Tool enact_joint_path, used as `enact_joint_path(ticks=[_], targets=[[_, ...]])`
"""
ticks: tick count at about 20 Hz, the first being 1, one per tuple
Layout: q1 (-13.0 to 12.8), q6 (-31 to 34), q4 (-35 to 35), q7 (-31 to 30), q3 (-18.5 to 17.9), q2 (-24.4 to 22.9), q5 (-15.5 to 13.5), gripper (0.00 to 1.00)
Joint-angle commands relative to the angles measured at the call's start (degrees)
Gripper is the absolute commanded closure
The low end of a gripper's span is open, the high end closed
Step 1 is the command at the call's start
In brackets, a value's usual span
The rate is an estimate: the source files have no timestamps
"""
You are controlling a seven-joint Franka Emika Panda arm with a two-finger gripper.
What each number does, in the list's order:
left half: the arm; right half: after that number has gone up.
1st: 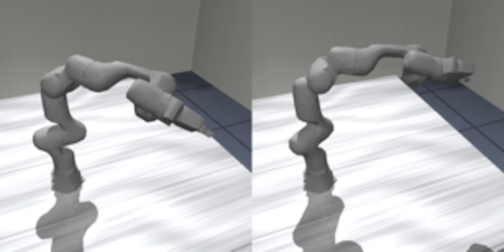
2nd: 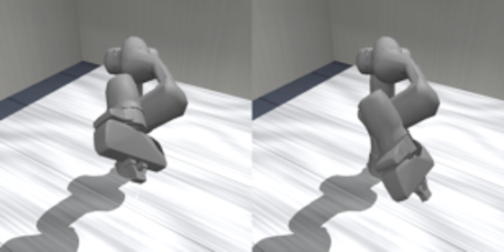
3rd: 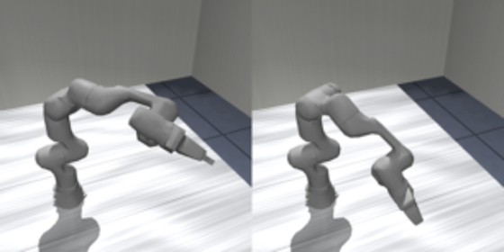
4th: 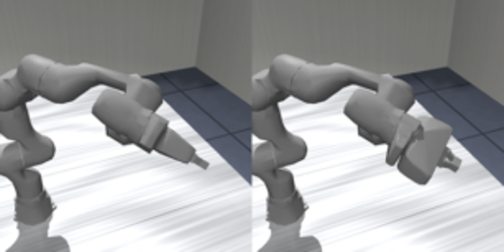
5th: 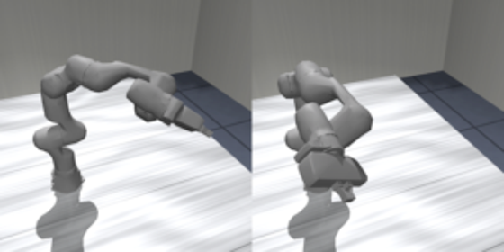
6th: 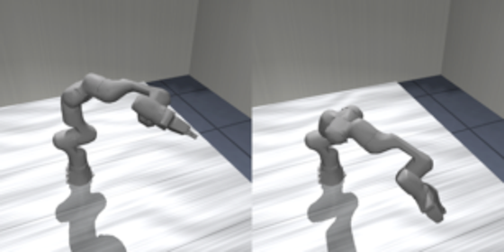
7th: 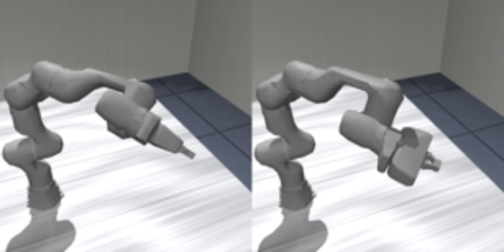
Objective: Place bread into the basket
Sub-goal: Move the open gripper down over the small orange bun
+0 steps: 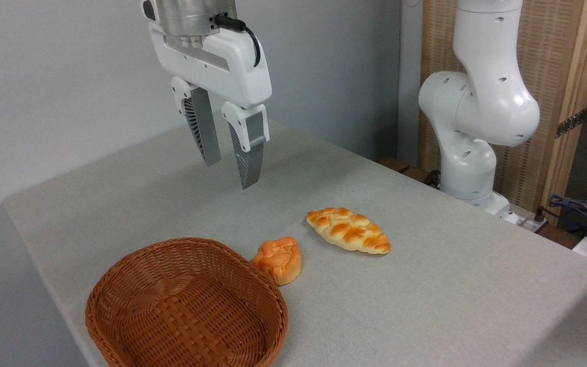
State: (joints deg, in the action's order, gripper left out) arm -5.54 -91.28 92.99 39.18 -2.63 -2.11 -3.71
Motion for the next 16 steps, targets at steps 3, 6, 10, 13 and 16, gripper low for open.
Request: enact_joint_path(ticks=[3, 6, 10, 13, 16], targets=[[0.18, 0.05, 4.12, 0.19, -0.45, -2.81, -0.24, 0.0], [0.18, -1.18, 5.36, 0.54, -0.45, -3.07, -0.24, 0.0], [0.18, -8.62, 15.51, 1.68, -0.45, -9.2, 0.11, 0.0], [0.36, -12.34, 24.68, 5.62, -0.54, -14.23, 0.2, 0.0], [0.45, -12.61, 27.06, 8.89, -0.45, -14.24, 0.2, 0.0]])
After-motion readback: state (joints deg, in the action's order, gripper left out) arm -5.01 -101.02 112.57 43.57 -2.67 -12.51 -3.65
